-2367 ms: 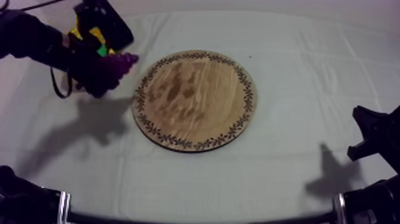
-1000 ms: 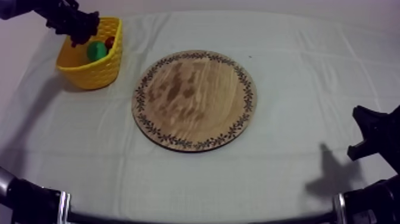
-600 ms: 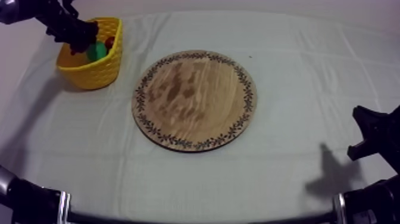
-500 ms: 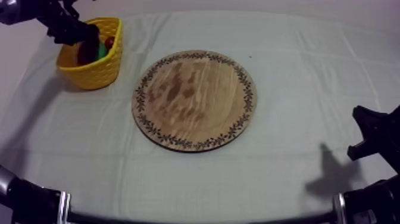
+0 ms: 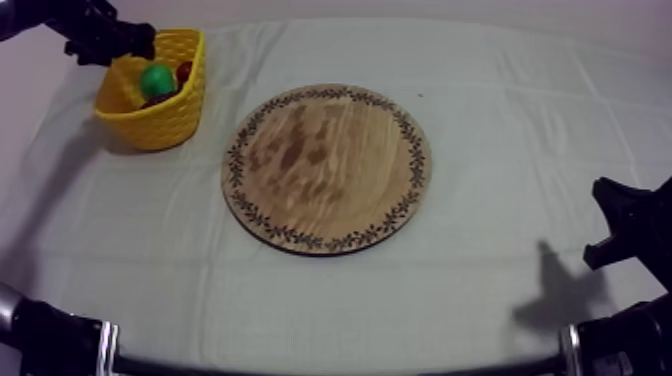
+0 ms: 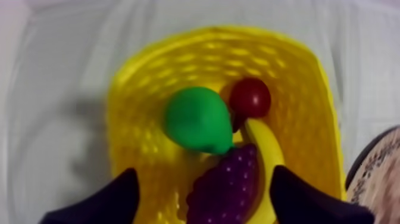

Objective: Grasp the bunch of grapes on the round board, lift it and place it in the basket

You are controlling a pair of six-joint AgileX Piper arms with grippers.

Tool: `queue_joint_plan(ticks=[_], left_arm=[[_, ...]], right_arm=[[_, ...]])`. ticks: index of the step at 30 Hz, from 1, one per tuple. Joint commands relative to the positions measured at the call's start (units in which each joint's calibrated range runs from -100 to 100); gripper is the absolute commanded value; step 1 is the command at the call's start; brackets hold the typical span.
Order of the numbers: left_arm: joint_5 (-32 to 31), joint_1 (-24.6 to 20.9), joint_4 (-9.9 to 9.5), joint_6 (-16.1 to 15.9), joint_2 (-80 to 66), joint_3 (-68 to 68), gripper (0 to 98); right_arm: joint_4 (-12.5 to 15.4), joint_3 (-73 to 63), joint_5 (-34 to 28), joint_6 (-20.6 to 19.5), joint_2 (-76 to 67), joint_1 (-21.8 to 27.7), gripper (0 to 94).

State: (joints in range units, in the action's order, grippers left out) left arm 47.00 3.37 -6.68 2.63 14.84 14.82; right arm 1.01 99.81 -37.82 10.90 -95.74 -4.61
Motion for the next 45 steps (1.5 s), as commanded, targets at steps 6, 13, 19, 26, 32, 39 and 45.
queue_joint_plan(ticks=[6, 13, 19, 26, 32, 39, 45], left_arm=[[-2.94, -2.22, 1.66, 0.18, -13.94, 5.57, 22.2], [-4.11, -3.29, 3.04, -2.01, -30.71, 16.59, 2.6], [-5.04, -5.12, 3.22, -3.12, -45.34, 28.13, 0.3], [-9.03, -7.89, 3.39, -4.58, -65.89, 45.37, 0.0], [-11.57, -7.09, 3.36, -4.88, -83.12, 60.43, 0.0], [-9.69, -6.38, 3.18, -3.1, -96.8, 70.5, 0.0], [-10.01, -6.46, 3.05, -3.0, -104.78, 77.21, 0.0]], right_arm=[[-0.01, -0.03, 0.0, 0.02, -0.01, 0.02, 0.4], [-0.01, -0.03, 0.0, 0.01, -0.01, 0.02, 0.4], [-0.01, -0.03, 0.0, 0.01, -0.01, 0.02, 0.4], [-0.01, -0.03, 0.0, 0.01, -0.01, 0.02, 0.4], [-0.01, -0.03, 0.0, 0.01, -0.01, 0.02, 0.4], [-0.01, -0.03, 0.0, 0.01, -0.01, 0.02, 0.4], [-0.01, -0.03, 0.0, 0.02, -0.01, 0.02, 0.4]])
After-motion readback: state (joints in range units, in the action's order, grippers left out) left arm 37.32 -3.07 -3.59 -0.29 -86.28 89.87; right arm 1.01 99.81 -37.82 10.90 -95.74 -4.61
